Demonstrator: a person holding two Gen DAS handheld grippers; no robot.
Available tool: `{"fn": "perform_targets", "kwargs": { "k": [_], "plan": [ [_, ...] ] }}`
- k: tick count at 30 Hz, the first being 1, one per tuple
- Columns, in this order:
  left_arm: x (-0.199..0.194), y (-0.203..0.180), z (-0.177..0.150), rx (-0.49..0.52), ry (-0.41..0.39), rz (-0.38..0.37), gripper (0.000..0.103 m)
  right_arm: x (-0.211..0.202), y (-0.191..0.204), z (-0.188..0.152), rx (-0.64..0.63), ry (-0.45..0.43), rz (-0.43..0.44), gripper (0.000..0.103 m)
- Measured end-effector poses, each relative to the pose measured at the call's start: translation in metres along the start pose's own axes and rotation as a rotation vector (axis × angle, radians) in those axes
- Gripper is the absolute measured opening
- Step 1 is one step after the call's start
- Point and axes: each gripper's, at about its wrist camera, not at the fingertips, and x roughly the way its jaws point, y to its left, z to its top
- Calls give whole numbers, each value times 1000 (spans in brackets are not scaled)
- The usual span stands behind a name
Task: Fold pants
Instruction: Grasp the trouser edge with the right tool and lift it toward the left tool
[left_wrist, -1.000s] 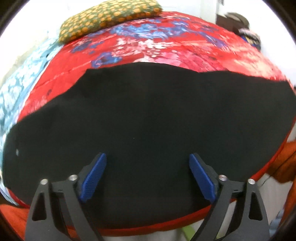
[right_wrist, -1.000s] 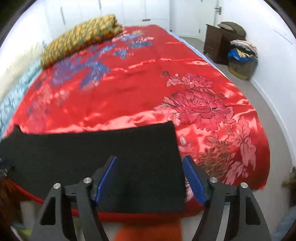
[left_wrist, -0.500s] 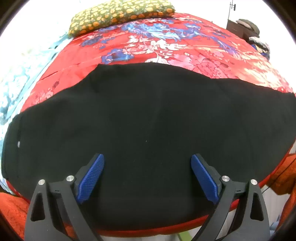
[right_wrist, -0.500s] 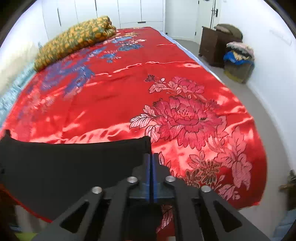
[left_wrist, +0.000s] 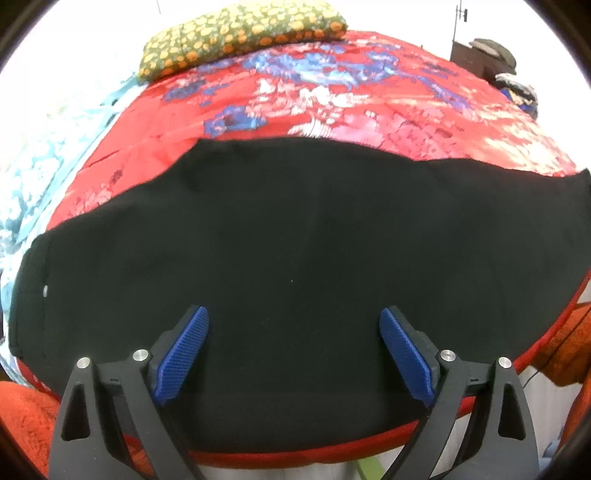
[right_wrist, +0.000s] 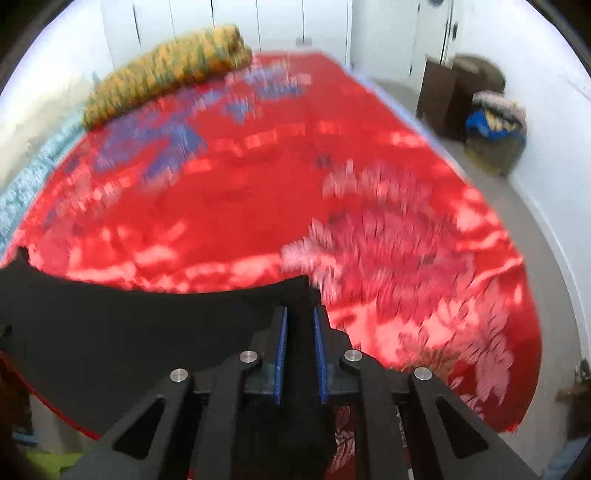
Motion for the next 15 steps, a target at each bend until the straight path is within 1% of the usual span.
{"fn": "perform_targets", "kwargs": {
  "k": [1, 2, 3, 4, 6, 7, 9, 10, 11, 13, 15],
  "plan": [
    [1, -3, 0, 8, 1, -4, 95, -4, -3, -1, 10, -34, 0, 14],
    [5, -6, -1, 23, 15, -6, 95, 0, -6, -1, 23, -30, 5, 14],
    [8, -9, -1, 34, 21, -3, 95, 7, -9, -3, 40, -4, 6, 15],
    [8, -10, -1, 36, 10, 0, 95, 17, -13, -7, 63, 32, 3, 17],
    [7, -10, 0, 37, 14, -1, 95, 28, -22, -16, 108, 81, 17, 40],
    [6, -9, 1, 35, 16, -6, 95, 26, -28, -18, 129, 73, 37, 44],
    [6, -7, -1, 28, 16, -6, 95, 20, -38, -22, 169, 60, 114, 45],
    [7, -5, -2, 21, 15, -11, 95, 19, -42, -24, 181, 73, 176, 45],
    [8, -5, -2, 13, 15, -10, 96, 20, -43, -26, 179, 90, 205, 45],
    [9, -6, -2, 9, 11, -8, 96, 25, -44, -31, 160, 128, 222, 45],
    [9, -7, -1, 20, 10, -1, 97, 30, -47, -35, 174, 134, 252, 46]
  ]
}}
